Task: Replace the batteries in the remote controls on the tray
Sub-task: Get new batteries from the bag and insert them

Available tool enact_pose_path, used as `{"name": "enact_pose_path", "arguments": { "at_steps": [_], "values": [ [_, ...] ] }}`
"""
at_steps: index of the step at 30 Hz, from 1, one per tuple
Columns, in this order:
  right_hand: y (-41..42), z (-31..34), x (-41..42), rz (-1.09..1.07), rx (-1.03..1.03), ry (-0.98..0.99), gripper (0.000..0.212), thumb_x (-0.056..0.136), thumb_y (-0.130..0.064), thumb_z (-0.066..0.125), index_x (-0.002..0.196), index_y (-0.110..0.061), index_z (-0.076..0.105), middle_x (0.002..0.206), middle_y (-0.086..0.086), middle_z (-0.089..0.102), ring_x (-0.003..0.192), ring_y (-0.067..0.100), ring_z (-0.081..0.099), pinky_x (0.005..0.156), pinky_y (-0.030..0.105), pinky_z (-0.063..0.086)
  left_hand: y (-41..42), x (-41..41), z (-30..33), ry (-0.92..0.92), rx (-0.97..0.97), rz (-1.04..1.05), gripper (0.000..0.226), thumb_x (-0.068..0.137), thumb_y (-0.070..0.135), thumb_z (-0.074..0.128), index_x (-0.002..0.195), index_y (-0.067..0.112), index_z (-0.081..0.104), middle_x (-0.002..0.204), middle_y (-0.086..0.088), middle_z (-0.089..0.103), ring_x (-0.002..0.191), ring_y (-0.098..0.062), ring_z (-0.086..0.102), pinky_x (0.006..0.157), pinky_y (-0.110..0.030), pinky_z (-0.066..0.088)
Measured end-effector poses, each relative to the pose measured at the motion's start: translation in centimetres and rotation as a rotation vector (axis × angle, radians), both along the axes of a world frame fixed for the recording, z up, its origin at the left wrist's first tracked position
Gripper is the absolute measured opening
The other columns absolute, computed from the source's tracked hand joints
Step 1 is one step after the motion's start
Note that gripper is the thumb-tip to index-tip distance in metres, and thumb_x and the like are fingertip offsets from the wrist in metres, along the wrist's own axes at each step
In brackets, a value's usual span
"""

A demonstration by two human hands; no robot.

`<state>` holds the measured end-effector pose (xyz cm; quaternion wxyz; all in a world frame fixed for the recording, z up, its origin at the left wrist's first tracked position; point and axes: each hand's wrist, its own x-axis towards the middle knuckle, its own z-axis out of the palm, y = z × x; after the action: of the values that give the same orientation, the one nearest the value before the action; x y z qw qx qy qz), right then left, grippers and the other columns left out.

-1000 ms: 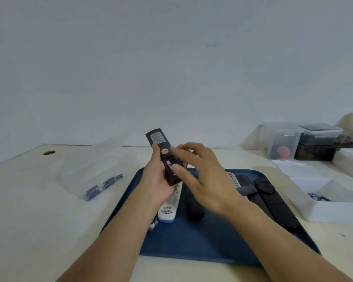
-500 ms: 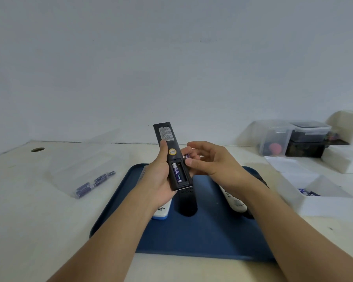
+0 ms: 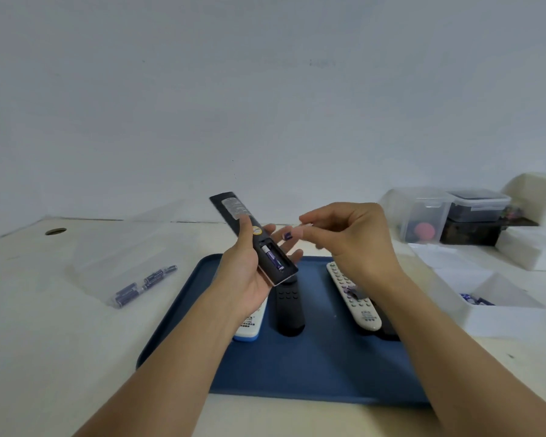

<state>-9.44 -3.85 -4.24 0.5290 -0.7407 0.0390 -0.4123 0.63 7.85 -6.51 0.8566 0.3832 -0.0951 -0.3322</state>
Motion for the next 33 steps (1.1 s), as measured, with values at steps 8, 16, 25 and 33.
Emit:
{"name": "enact_pose_path", "arguments": {
  "at_steps": [8, 16, 25, 33],
  "values": [
    [1.4, -1.7, 0.9, -0.067, -0.320, 0.050, 0.009, 0.075, -0.004, 0.084, 0.075, -0.012, 0.081, 0.071, -0.003, 0.073, 0.061, 0.017, 0.065, 0.059, 0.024, 0.049, 0.4, 0.6, 0.1, -0.018, -0.102, 0.000, 0.047, 0.101, 0.052, 0.045, 0.114, 0.009, 0.059, 0.114, -0.014, 0.076, 0.104, -0.032, 0.073, 0.086, -0.047, 0.058],
    [1.2, -3.2, 2.1, -0.086, -0.497, 0.201, 0.009, 0.084, -0.007, 0.075, 0.077, -0.010, 0.080, 0.067, 0.012, 0.069, 0.065, 0.028, 0.060, 0.064, 0.042, 0.048, 0.4, -0.4, -0.5, -0.279, 0.013, 0.123, 0.039, 0.102, 0.047, 0.048, 0.114, 0.011, 0.059, 0.119, -0.011, 0.074, 0.109, -0.028, 0.072, 0.074, -0.033, 0.062],
    [1.3, -3.4, 2.3, -0.041, -0.249, 0.141, 0.012, 0.082, -0.004, 0.077, 0.082, -0.016, 0.082, 0.069, 0.004, 0.071, 0.063, 0.017, 0.062, 0.066, 0.032, 0.052, 0.5, -0.5, -0.3, -0.325, 0.013, 0.144, 0.042, 0.103, 0.048, 0.045, 0.117, 0.011, 0.060, 0.118, -0.008, 0.075, 0.110, -0.026, 0.072, 0.078, -0.034, 0.060],
    [1.2, -3.6, 2.3, 0.124, -0.187, 0.074, 0.026, 0.085, -0.007, 0.077, 0.096, -0.030, 0.080, 0.081, -0.001, 0.064, 0.080, 0.016, 0.062, 0.070, 0.027, 0.050, 0.8, 0.0, -0.3, -0.114, -0.082, -0.008, 0.029, 0.099, 0.008, 0.061, 0.127, 0.007, 0.055, 0.120, -0.014, 0.074, 0.110, -0.034, 0.072, 0.086, -0.043, 0.060]
  ]
}}
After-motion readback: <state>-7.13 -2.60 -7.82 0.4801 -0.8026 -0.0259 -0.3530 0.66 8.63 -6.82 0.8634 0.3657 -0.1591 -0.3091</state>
